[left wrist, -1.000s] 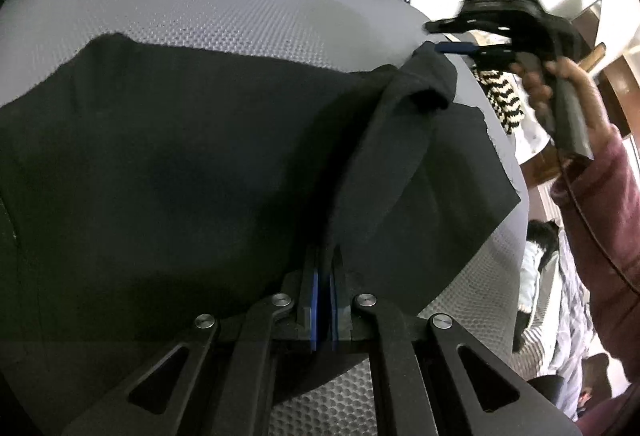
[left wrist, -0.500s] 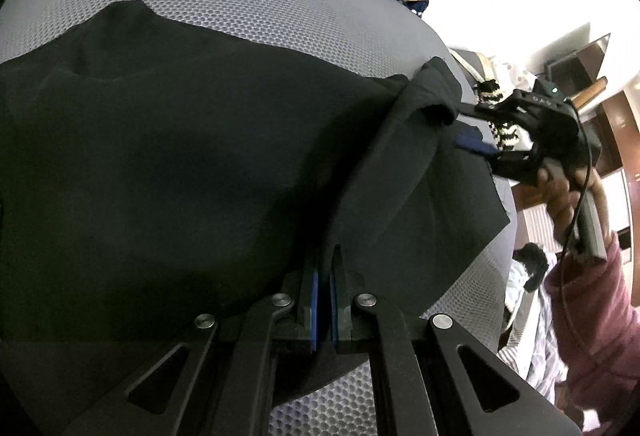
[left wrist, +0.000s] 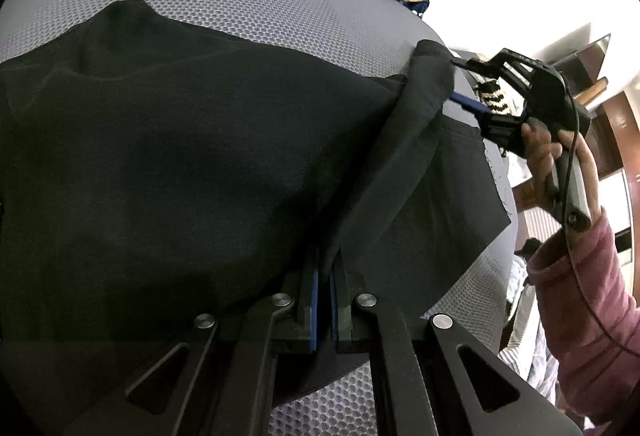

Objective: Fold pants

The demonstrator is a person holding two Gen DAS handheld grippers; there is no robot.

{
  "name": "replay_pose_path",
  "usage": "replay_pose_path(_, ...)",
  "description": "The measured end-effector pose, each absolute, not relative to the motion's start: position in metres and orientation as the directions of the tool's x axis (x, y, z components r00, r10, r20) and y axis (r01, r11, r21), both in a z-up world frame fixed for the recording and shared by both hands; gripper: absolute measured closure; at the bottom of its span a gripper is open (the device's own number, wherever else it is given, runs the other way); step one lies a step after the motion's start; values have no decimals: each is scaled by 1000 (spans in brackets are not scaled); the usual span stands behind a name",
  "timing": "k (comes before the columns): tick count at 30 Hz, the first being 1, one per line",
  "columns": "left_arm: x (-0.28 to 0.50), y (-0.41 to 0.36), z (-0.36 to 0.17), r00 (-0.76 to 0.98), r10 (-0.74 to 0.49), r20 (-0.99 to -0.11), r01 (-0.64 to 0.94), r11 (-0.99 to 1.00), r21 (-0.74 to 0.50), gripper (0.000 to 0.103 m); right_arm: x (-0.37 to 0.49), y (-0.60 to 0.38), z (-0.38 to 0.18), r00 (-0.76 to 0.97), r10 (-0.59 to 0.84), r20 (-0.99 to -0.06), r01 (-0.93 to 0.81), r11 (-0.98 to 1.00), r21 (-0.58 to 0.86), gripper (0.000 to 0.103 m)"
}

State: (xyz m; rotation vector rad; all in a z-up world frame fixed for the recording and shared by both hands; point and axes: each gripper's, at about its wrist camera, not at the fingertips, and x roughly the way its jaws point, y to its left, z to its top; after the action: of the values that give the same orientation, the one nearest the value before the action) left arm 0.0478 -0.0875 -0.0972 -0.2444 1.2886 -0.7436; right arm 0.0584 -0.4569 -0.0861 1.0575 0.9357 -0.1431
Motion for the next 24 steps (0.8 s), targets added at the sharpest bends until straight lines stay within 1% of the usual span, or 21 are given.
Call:
replay_pose_path(5, 47, -87, -98, 86, -623, -777, 360, 747, -559, 99, 67, -469, -76, 643, 286, -710, 513, 527, 678, 60)
replay_pose_path(8, 47, -86, -98, 84, -625, -776, 358, 746, -562, 98, 71, -469, -76, 638, 312, -704, 510, 513, 690, 60)
replay_pose_path(13, 48, -85, -100, 81, -630, -773, 354, 743, -568, 98, 73, -461, -83, 595, 310, -742, 524, 551, 650, 60)
replay_pose_path(16, 48, -85, -100, 81, -631, -771, 352, 742, -571, 98, 73, -459, -93, 583, 341, -737, 529, 529, 663, 60)
replay_pose_path(18, 48, -85, -99, 80, -631, -771, 351, 742, -571, 98, 75, -458, -95, 578, 333, -745, 531, 540, 653, 60)
replay_pose_path(20, 48, -85, -99, 80, -631, -772, 352, 742, -570, 98, 81, -462, -96, 592, 332, -734, 531, 525, 665, 62)
replay_pose_path(23, 48, -84, -99, 81, -631, -772, 353, 742, -570, 98, 88, -474, -94, 617, 293, -731, 535, 524, 662, 69)
replay_pose_path(24, 48, -84, -99, 80, -630, -772, 354, 742, -569, 98, 91, -480, -94, 621, 289, -728, 539, 516, 665, 73)
